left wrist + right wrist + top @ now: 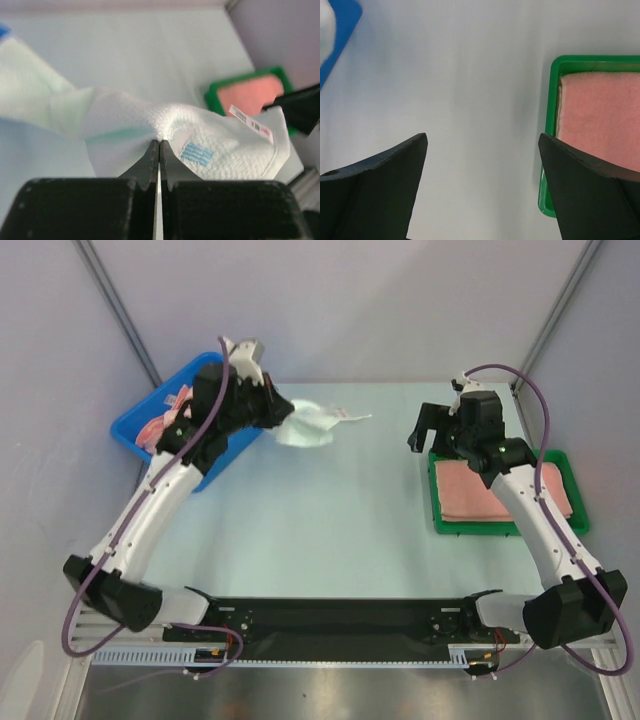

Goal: Fold and stack the towels
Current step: Move the towel to the center of the board

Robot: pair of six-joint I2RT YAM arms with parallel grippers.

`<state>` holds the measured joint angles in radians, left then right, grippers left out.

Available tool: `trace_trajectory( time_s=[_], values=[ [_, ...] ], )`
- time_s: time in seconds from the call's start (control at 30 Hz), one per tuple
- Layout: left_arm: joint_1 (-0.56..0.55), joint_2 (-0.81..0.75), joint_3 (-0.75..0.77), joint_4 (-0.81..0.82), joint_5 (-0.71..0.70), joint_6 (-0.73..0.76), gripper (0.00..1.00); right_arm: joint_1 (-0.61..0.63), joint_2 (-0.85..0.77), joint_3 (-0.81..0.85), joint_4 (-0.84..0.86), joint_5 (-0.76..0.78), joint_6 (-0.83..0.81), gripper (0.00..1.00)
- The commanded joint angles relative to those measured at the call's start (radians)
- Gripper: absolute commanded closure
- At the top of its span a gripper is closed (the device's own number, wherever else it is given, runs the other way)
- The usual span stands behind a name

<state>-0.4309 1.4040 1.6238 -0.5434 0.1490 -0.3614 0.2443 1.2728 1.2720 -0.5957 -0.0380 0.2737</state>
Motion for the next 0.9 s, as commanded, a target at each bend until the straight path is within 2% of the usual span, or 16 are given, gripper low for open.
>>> trace_trajectory(
  time_s=[0.0,0.13,0.23,0.37,0.4,0.47,0.5,0.57,0.6,0.63,0.7,0.73,0.8,0.83,0.87],
  values=[
    [-0.032,-0.078,-0.334,0.095,0.095,-0.068,1.00,0.003,-0.035,-0.019,-0.073,0.003,0.009,0.00],
    [-0.092,-0.203,-0.660,0.215,0.118,-0.125,0.99,0.023,-0.017,-0.095,-0.044,-0.062,0.010,0.02],
    [-0.166,-0.214,-0.873,0.353,0.184,-0.203,0.96,0.059,0.016,-0.131,-0.003,-0.054,0.008,0.05],
    [-0.305,-0.186,-0.982,0.454,0.132,-0.284,1.00,0.111,0.126,-0.131,0.063,-0.053,0.054,0.11],
    [-0.369,-0.183,-0.995,0.476,0.117,-0.315,1.00,0.124,0.141,-0.129,0.079,-0.053,0.073,0.12],
    [-0.440,-0.168,-0.981,0.507,0.090,-0.330,1.00,0.142,0.177,-0.125,0.137,-0.072,0.082,0.16],
    [-0.510,-0.160,-0.964,0.507,0.065,-0.349,1.00,0.144,0.212,-0.123,0.163,-0.118,0.079,0.17],
    [-0.571,-0.158,-0.952,0.534,0.037,-0.364,0.94,0.158,0.256,-0.099,0.232,-0.180,0.058,0.23],
    [-0.610,-0.165,-0.934,0.540,0.032,-0.372,0.87,0.165,0.310,-0.085,0.249,-0.203,0.047,0.26],
    [-0.620,-0.171,-0.918,0.516,0.009,-0.373,0.68,0.176,0.335,-0.068,0.275,-0.203,0.023,0.33],
    [-0.611,-0.207,-0.865,0.453,-0.038,-0.367,0.54,0.205,0.431,-0.007,0.303,-0.223,0.001,0.40],
    [-0.600,-0.220,-0.839,0.347,-0.142,-0.350,0.44,0.219,0.471,0.048,0.303,-0.232,-0.007,0.44],
    [-0.533,-0.232,-0.748,0.217,-0.257,-0.302,0.39,0.234,0.534,0.108,0.259,-0.255,-0.005,0.48],
    [-0.496,-0.226,-0.721,0.116,-0.294,-0.285,0.39,0.243,0.586,0.133,0.231,-0.240,-0.001,0.50],
    [-0.450,-0.218,-0.699,0.082,-0.333,-0.268,0.39,0.262,0.600,0.167,0.200,-0.214,0.022,0.50]
  ],
)
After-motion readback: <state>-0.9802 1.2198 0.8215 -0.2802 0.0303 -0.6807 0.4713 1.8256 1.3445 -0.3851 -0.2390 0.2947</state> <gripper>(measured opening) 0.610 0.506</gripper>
